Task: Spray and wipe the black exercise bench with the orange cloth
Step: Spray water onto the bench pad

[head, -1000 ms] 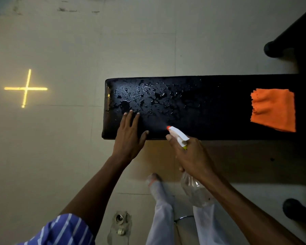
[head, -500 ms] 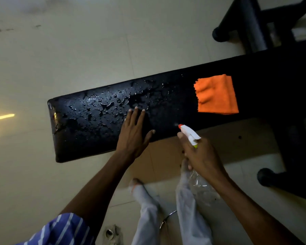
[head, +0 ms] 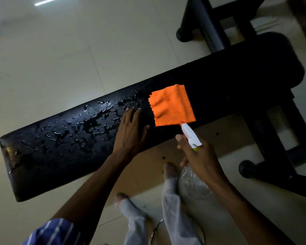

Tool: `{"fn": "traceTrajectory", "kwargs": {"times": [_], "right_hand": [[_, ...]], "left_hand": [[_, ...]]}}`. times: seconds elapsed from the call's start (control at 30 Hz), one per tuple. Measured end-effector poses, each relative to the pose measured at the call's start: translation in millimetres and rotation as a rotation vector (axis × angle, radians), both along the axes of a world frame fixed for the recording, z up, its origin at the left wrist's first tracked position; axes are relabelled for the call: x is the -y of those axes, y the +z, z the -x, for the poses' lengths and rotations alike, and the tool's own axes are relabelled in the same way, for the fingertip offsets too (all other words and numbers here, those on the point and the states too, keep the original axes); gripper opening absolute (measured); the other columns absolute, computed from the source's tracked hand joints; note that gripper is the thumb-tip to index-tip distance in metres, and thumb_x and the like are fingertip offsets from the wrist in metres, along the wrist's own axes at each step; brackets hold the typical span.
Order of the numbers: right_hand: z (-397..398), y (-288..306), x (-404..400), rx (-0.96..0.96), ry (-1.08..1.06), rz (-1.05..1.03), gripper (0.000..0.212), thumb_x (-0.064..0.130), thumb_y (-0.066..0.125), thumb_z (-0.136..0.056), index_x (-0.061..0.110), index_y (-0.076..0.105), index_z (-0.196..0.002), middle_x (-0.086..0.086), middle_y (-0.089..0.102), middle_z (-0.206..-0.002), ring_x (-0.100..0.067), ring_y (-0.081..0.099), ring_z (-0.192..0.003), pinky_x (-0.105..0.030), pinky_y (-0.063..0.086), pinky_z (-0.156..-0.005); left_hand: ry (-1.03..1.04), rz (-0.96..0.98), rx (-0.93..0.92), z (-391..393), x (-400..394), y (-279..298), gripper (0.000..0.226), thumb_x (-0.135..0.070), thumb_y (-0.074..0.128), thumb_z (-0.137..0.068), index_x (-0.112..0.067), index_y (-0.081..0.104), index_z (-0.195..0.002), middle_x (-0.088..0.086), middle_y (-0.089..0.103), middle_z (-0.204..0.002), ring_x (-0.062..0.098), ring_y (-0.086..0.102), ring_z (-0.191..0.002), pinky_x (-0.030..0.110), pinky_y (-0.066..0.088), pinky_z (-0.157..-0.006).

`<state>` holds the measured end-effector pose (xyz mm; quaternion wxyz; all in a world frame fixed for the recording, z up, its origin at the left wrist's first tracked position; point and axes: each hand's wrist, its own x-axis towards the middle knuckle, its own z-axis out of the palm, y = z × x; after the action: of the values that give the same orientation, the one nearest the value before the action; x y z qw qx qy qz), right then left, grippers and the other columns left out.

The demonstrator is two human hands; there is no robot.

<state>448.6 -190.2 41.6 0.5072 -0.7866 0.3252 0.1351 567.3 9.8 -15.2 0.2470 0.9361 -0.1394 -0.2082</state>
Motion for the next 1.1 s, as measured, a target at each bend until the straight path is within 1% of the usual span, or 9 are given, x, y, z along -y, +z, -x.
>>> {"fn": "traceTrajectory", "kwargs": {"times": [0.1,0.2,0.47,0.6,0.7,0.83,0.93,1.03,1.1], "right_hand": [[-11,7,32,0.110,-0.115,-0.020,0.064,0.088,0.058,-0.081,0.029,0.070,-0.104,0.001,0.076,-0.070,-0.011,0.071,-0.052,-0.017,0.052,-0.052],[-29,12,65,0.225,-0.183,-0.082,0.042,0.086,0.060,-0.083,0.055,0.065,-0.111,0.002,0.076,-0.080,-0.016,0.074,-0.059,-0.029,0.059,-0.057],[-70,12,112,0.397,-0.170,-0.123,0.050,0.084,0.058,-0.086,0.038,0.059,-0.107,0.012,0.072,-0.094,-0.011,0.075,-0.069,-0.019,0.058,-0.067],[-80,5,117,0.426,-0.135,-0.139,0.045,0.076,0.058,-0.091,0.037,0.056,-0.112,0.016,0.070,-0.100,-0.013,0.077,-0.080,-0.023,0.061,-0.075],[-87,2,116,0.471,-0.118,-0.143,0.045,0.070,0.057,-0.095,0.030,0.056,-0.114,0.011,0.069,-0.108,-0.016,0.077,-0.090,-0.028,0.062,-0.083],[-103,8,107,0.535,-0.092,-0.116,0.057,0.069,0.056,-0.096,0.019,0.055,-0.122,0.000,0.064,-0.118,-0.024,0.074,-0.104,-0.038,0.061,-0.092],[-119,11,98,0.558,-0.049,-0.084,0.051,0.056,0.059,-0.101,0.012,0.053,-0.126,-0.002,0.062,-0.123,-0.028,0.070,-0.112,-0.043,0.060,-0.098],[-129,5,90,0.518,0.033,-0.023,0.044,0.038,0.064,-0.103,0.009,0.051,-0.132,0.007,0.059,-0.123,-0.015,0.069,-0.115,-0.026,0.058,-0.096],[-131,0,84,0.486,0.062,-0.029,0.047,0.035,0.066,-0.100,0.009,0.050,-0.135,0.009,0.058,-0.123,-0.014,0.067,-0.119,-0.018,0.056,-0.096]], "left_hand": [[-0.054,0.038,0.027,-21,39,5,0.060,-0.031,0.057,-0.103,-0.008,0.036,-0.154,0.013,0.035,-0.159,0.030,0.035,-0.147,0.048,0.037,-0.121],[-0.107,0.033,0.032,-45,78,8,0.062,-0.031,0.055,-0.104,-0.008,0.033,-0.158,0.013,0.035,-0.161,0.030,0.035,-0.148,0.044,0.036,-0.122],[-0.108,-0.102,-0.071,-77,139,5,0.078,-0.028,0.065,-0.099,-0.009,0.023,-0.161,0.017,0.044,-0.156,0.036,0.042,-0.144,0.050,0.034,-0.120],[-0.102,-0.196,-0.085,-80,140,6,0.040,-0.035,0.067,-0.097,-0.014,0.054,-0.129,0.008,0.064,-0.116,0.031,0.058,-0.121,0.054,0.034,-0.110],[-0.004,-0.060,-0.220,-80,128,13,0.031,-0.046,0.072,-0.093,-0.018,0.064,-0.101,0.001,0.069,-0.093,0.032,0.067,-0.102,0.058,0.041,-0.107],[0.108,0.091,-0.296,-71,97,29,0.051,-0.027,0.080,-0.088,-0.005,0.063,-0.131,0.019,0.071,-0.126,0.036,0.068,-0.113,0.042,0.054,-0.098],[0.135,0.205,-0.312,-57,67,44,0.030,-0.017,0.078,-0.090,-0.014,0.063,-0.115,0.007,0.076,-0.100,0.020,0.070,-0.081,0.035,0.052,-0.070],[0.166,0.295,-0.334,-45,43,54,0.025,-0.013,0.078,-0.090,-0.024,0.055,-0.094,-0.018,0.068,-0.072,-0.001,0.061,-0.058,0.024,0.049,-0.060],[0.223,0.390,-0.404,-38,33,59,0.025,-0.021,0.079,-0.088,-0.016,0.057,-0.099,-0.003,0.076,-0.085,0.020,0.075,-0.071,0.043,0.060,-0.067]]}}
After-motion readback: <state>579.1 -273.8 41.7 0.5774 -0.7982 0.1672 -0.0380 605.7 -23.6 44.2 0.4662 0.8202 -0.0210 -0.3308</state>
